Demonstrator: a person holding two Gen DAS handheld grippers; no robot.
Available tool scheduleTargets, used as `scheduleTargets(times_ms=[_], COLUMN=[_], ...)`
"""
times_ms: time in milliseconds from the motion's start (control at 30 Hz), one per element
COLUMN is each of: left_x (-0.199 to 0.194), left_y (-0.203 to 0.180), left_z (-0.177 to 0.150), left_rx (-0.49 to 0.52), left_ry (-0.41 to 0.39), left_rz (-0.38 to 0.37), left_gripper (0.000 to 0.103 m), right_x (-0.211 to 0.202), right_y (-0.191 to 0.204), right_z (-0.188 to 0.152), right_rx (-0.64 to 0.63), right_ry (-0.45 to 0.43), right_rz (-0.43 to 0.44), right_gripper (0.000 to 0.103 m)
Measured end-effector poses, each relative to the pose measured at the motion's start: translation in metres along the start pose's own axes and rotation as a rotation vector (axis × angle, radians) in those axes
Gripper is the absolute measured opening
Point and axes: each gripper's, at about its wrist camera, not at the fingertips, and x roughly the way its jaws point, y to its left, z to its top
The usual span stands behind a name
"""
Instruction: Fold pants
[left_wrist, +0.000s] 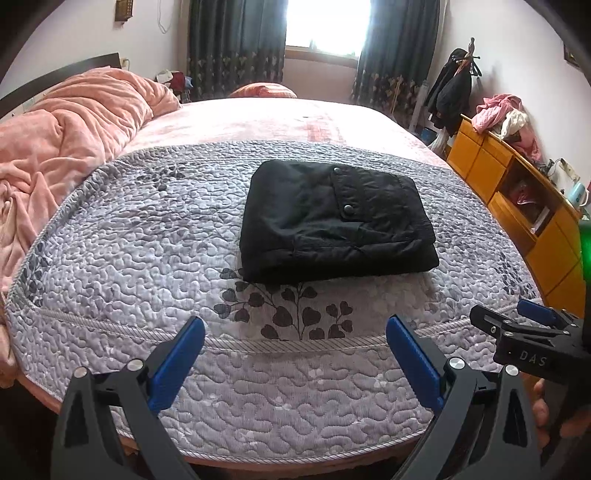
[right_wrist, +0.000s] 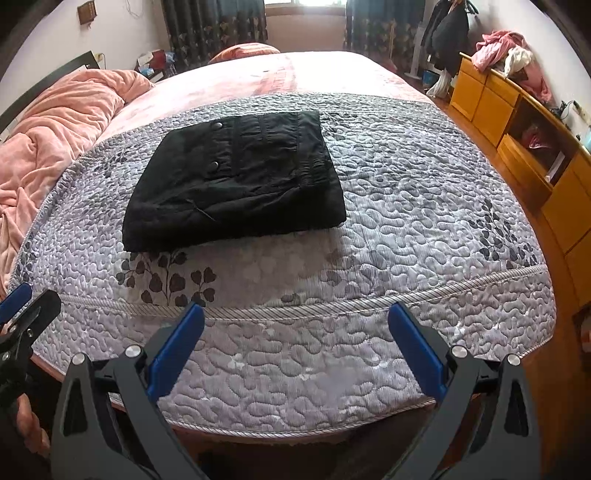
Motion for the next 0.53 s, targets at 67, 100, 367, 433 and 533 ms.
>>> scheduleTargets(times_ms=[67, 100, 367, 433, 533], left_x=[0.0009, 0.0009, 0.0056, 0.0054, 0.0052], left_y=[-0.0007, -0.0005, 0.001, 0.001, 0.0003], left_z=[-0.0002, -0.0002, -0.0001, -0.0004, -0.0002], left_rx=[0.001, 0.001, 0.001, 0.004, 0.01], left_ry=[0.0, -0.001, 0.02, 0.018, 0.018], left_rz=[-0.002, -0.001, -0.009, -0.01, -0.011], left_gripper=[0.099, 0.099, 0.099, 0.099, 0.099], right_x=[0.0005, 0.0004, 0.0022, 0.0024, 0.0026], right_y=[-0.0004, -0.0004, -0.0022, -0.0022, -0.0025], right_z=[0.0, 0.0002, 0.0002, 0.0002, 0.0003], right_rx=[-0.001, -0.001, 0.004, 0.003, 0.003], right_ry=[0.0, -0.002, 0.003, 0.002, 0.002], right_rz=[-0.002, -0.003, -0.004, -0.004, -0.004], right_gripper=[0.099, 0.099, 0.099, 0.099, 0.099])
